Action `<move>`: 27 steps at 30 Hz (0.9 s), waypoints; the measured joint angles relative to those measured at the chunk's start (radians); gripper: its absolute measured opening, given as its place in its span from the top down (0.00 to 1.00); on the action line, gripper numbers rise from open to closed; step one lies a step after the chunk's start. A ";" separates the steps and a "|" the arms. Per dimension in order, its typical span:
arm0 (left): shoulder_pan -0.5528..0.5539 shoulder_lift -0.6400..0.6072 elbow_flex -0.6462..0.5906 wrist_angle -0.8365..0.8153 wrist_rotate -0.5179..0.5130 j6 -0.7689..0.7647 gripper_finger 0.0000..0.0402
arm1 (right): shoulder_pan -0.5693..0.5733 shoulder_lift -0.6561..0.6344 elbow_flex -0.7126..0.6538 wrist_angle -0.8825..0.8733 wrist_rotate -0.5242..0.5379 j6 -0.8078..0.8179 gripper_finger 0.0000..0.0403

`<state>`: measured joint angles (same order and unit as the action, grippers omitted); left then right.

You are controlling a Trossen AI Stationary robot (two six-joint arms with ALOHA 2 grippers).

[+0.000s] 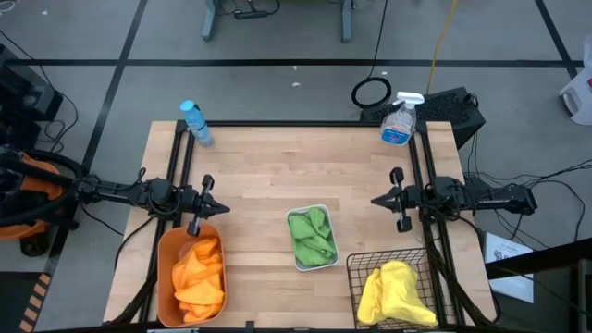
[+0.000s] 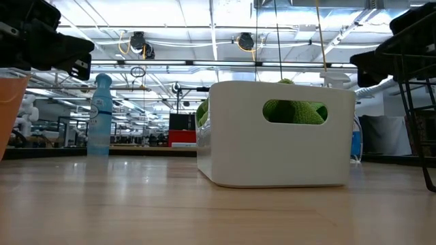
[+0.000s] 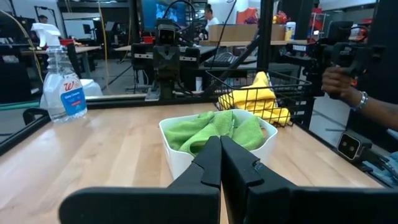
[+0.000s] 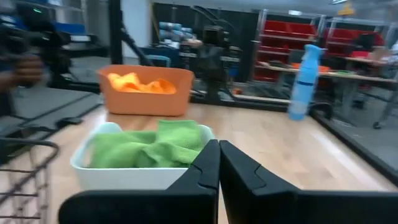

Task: Sort microfiber towel by color & place in baskets
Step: Return to Home Position

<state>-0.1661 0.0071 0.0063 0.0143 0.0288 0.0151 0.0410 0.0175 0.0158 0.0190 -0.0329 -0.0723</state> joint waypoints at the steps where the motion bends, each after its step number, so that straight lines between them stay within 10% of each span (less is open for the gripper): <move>1: 0.000 0.000 0.000 0.000 -0.001 -0.002 1.00 | -0.001 0.000 0.000 -0.001 0.008 -0.011 1.00; 27: 0.000 0.000 -0.001 -0.002 -0.027 0.021 1.00 | -0.086 -0.015 0.000 -0.001 0.028 -0.037 1.00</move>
<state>-0.1661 0.0074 0.0055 0.0124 0.0013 0.0356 -0.0448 0.0029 0.0154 0.0185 -0.0051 -0.1092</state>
